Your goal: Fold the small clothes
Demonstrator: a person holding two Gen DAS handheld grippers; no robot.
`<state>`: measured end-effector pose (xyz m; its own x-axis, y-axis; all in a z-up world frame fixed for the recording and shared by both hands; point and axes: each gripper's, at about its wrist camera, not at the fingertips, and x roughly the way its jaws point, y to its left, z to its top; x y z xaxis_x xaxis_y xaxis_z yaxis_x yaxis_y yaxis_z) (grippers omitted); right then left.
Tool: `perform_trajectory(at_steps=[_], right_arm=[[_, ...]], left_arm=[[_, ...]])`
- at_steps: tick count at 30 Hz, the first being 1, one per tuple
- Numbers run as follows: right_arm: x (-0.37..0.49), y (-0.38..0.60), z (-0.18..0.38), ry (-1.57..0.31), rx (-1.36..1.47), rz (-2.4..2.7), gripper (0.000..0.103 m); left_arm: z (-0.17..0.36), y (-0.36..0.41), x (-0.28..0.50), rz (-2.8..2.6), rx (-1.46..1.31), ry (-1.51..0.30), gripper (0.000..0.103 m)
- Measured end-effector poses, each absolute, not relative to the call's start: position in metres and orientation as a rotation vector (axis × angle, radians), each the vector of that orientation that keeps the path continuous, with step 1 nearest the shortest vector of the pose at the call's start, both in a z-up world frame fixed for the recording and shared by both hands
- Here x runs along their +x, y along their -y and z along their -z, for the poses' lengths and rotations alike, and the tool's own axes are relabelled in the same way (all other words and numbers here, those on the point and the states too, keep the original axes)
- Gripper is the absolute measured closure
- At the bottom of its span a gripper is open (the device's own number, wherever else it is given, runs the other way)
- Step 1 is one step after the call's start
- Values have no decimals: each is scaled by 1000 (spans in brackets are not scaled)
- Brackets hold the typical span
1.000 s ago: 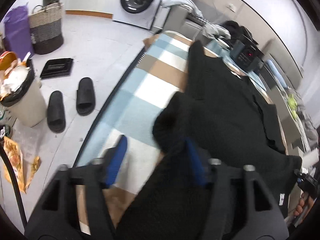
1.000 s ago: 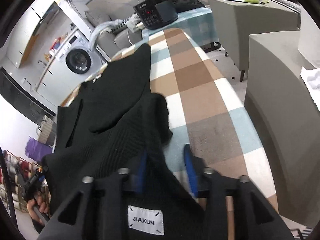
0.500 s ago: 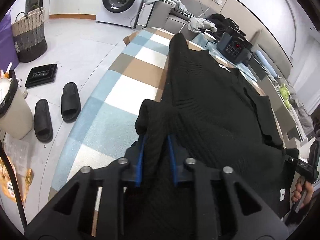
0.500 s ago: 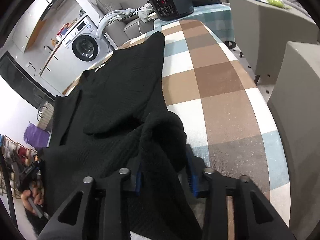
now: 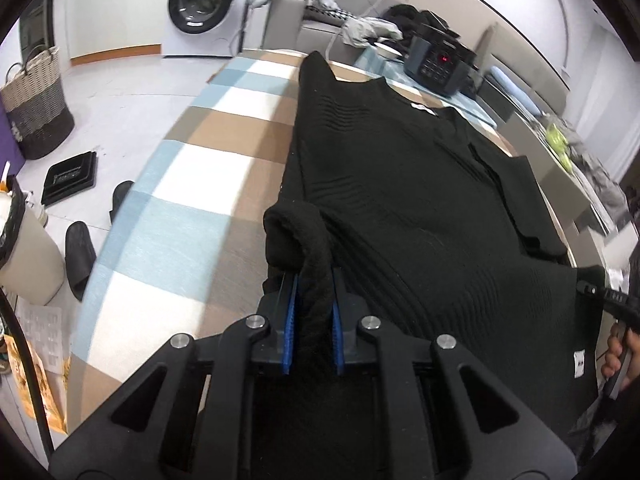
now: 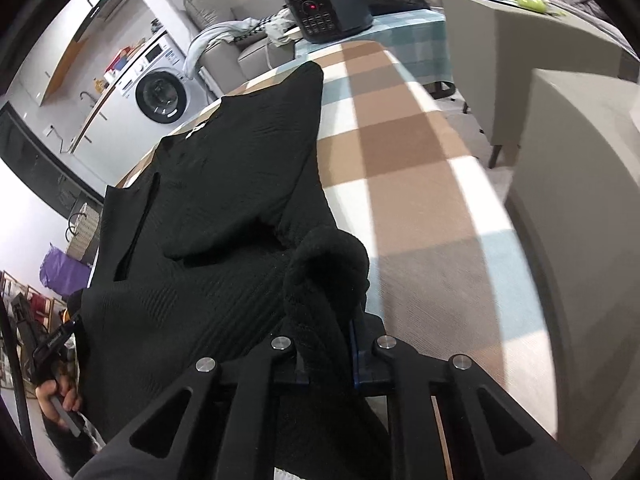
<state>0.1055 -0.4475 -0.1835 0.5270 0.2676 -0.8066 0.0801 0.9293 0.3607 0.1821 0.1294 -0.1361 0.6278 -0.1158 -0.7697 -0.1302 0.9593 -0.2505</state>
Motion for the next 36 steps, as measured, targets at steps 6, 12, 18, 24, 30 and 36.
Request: perform_trajectory(at_steps=[6, 12, 18, 24, 30, 36], right_arm=[[99, 458, 177, -987, 396, -97, 92], [83, 464, 172, -990, 417, -109, 67], [26, 472, 164, -928, 426, -101, 60], [-29, 475, 171, -916, 471, -106, 59], [-56, 466, 173, -935, 454, -140, 59], [-72, 462, 175, -942, 421, -135, 59]], left_arm=[[133, -128, 164, 13, -316, -884, 91], [130, -151, 135, -23, -380, -898, 85], [130, -164, 88, -48, -395, -902, 79], [136, -155, 49, -51, -362, -928, 64], [139, -139, 28, -63, -290, -947, 58], [142, -135, 20, -70, -278, -954, 57]])
